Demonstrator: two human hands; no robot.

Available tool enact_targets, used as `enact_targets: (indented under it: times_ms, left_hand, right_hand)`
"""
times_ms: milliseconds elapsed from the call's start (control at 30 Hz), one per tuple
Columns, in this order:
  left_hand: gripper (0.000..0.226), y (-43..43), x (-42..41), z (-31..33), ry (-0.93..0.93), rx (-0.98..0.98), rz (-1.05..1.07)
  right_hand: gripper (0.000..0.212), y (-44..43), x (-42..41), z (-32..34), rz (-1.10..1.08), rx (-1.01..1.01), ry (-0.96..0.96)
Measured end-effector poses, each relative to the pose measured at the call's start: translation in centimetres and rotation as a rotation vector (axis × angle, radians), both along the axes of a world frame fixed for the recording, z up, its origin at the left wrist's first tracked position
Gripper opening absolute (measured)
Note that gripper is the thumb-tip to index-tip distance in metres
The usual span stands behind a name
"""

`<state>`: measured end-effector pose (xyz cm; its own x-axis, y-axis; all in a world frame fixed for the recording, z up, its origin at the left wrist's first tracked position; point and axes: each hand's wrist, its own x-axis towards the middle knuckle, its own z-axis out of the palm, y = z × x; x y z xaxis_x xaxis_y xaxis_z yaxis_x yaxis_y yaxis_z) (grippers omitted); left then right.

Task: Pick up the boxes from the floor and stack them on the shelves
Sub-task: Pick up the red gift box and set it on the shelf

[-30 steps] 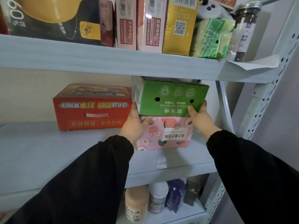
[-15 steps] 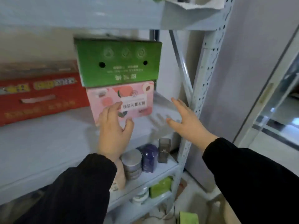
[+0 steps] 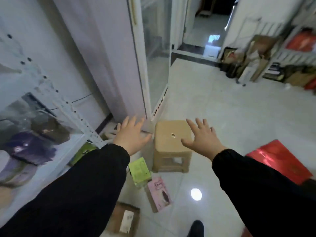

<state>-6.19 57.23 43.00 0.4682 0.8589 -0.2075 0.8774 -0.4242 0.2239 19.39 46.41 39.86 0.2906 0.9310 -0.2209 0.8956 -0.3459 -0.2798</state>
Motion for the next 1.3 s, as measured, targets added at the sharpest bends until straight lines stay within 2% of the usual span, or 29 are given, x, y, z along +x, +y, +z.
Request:
enact_targets:
  times_ms: [133,267,533,833,1033,1300]
  left_hand:
    - [0.082,-2.0,12.8,-2.8,0.084,-0.059,-0.132]
    - [0.078,-5.0,25.0,-4.5,0.075,-0.142,-0.237]
    - [0.071,-9.8,41.7,-7.4,0.046,-0.279,-0.489]
    - [0.070,-8.5,54.6,-14.3,0.091,-0.451,-0.567]
    - [0.071,-7.1,64.4,-18.8,0.136,-0.569,-0.638]
    - [0.068,-8.3,73.7,-24.9,0.211,-0.637,-0.614]
  right_hand:
    - [0.088,-7.3,12.5,-3.1,-0.198,-0.096,0.043]
    - [0.086,-15.7,22.9,-5.3,-0.411,-0.172,0.086]
    - [0.075,-27.4,34.9,-7.6,-0.730,-0.221,0.174]
    - [0.079,-29.5,40.9,-12.3,-0.940,-0.375,0.385]
    - [0.080,-30.2,45.5,-14.5,-1.145,-0.386,0.484]
    - [0.070,-29.8,52.3,-20.9,-1.287,-0.216,0.697]
